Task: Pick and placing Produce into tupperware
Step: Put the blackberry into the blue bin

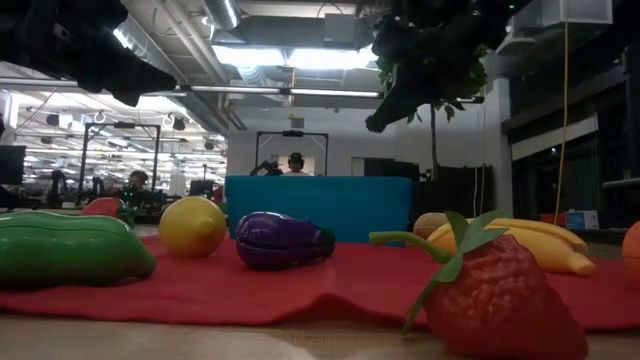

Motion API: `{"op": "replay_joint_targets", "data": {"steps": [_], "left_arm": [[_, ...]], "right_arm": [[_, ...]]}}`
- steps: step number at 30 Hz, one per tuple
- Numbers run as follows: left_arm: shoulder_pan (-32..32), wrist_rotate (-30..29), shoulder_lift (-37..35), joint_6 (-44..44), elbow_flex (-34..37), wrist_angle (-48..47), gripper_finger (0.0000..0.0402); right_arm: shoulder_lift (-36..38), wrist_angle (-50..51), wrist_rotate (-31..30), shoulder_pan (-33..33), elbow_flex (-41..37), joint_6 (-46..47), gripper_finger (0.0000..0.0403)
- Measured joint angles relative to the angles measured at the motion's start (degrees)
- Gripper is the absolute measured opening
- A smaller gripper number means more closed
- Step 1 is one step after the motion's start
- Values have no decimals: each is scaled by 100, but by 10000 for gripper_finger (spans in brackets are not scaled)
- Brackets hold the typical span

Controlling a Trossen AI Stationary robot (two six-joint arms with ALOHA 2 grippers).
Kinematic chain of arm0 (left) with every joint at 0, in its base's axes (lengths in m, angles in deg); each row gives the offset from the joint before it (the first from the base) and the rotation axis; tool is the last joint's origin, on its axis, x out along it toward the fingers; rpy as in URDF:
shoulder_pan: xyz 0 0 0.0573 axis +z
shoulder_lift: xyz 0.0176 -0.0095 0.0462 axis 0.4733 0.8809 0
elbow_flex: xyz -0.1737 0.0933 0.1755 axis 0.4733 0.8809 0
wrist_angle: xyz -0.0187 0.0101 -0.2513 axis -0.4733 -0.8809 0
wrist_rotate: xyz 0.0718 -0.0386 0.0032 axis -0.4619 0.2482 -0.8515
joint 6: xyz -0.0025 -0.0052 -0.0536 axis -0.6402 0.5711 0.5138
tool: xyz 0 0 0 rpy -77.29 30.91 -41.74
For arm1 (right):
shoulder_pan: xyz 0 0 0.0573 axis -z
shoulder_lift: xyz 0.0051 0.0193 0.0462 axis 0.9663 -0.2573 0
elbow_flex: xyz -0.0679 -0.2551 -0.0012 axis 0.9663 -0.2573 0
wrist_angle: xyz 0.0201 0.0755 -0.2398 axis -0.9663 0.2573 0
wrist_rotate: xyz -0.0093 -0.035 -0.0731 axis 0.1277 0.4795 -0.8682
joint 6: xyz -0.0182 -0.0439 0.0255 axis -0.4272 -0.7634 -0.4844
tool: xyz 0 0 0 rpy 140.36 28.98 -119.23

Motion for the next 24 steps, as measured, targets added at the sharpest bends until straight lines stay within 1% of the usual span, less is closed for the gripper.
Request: {"op": "replay_joint_targets", "data": {"steps": [5, 9, 17, 24], "left_arm": [[1, 0, -2, 0, 0, 2, 6], [0, -1, -1, 0, 0, 4, 1], [2, -1, -2, 0, 0, 5, 21], [2, -1, -2, 2, 0, 7, 36]], "right_arm": [[-182, 223, -1, -43, 186, -91, 93], [-200, 229, -2, -221, 199, -95, 93], [-202, 259, -4, -638, 199, -87, 93], [-204, 273, -45, -675, 199, -95, 93]]}}
